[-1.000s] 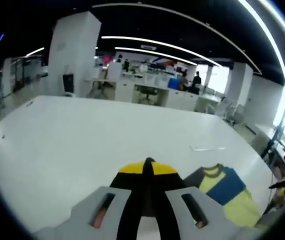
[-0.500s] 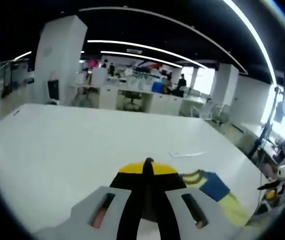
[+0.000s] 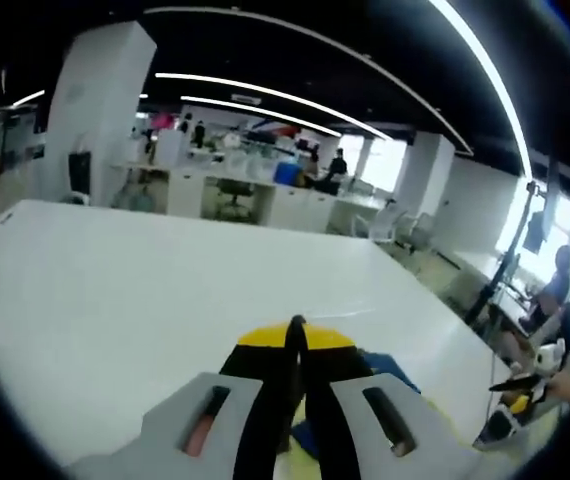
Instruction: Fold the garment on the visible template until the final outline fits inside the template.
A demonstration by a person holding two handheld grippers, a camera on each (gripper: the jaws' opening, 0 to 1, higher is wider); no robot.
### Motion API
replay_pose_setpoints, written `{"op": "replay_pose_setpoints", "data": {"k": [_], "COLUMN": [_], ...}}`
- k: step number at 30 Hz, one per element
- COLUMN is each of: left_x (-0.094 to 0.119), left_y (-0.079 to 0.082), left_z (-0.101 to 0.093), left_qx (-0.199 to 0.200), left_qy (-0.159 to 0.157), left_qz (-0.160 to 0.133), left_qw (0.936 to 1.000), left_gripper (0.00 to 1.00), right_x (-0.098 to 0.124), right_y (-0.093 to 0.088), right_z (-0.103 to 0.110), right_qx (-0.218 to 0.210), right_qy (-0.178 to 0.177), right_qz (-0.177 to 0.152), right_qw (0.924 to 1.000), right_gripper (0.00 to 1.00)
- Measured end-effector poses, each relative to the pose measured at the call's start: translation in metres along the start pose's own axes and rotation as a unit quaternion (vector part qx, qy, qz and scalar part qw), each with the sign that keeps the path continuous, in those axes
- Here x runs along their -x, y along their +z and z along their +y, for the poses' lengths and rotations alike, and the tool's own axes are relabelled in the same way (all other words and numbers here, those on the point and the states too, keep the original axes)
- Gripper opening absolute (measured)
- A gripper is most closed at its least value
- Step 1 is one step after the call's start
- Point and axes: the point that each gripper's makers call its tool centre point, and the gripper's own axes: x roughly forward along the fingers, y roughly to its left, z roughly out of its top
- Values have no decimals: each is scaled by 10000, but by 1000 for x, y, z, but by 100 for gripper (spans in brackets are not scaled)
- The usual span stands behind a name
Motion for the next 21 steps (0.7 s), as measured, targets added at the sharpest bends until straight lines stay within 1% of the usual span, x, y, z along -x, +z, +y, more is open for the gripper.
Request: {"op": "replay_pose_setpoints", "data": {"k": [4,10,13,18,21], "left_x": [-4,-12,-16,-27,-33], "left_y": [-1,-4,-9,-19,-24], "left_z": [-17,-35,-51,-72,-81], "left_qx": [-6,21,243,313,393], "left_qy": [-129,-280,-474,-598,-656], "left_qz": [10,40,81,165,194], "left_qw": [9999,9996,9985,9976,9969], "left_gripper": [0,0,0,0,0], "right_x": [7,15,18,25,29], "right_y": [-3,-4,-5,-3,-3], "right_z": [-1,-1,0,0,-1], "right_qx": [0,1,76,134,148], "right_qy": [-33,-43,-30,9,13], "right_qz": [-25,-79,-54,-87,-108], "right_qw": [10000,10000,10000,9999,9998], "right_gripper": [93,93,93,93,93]}}
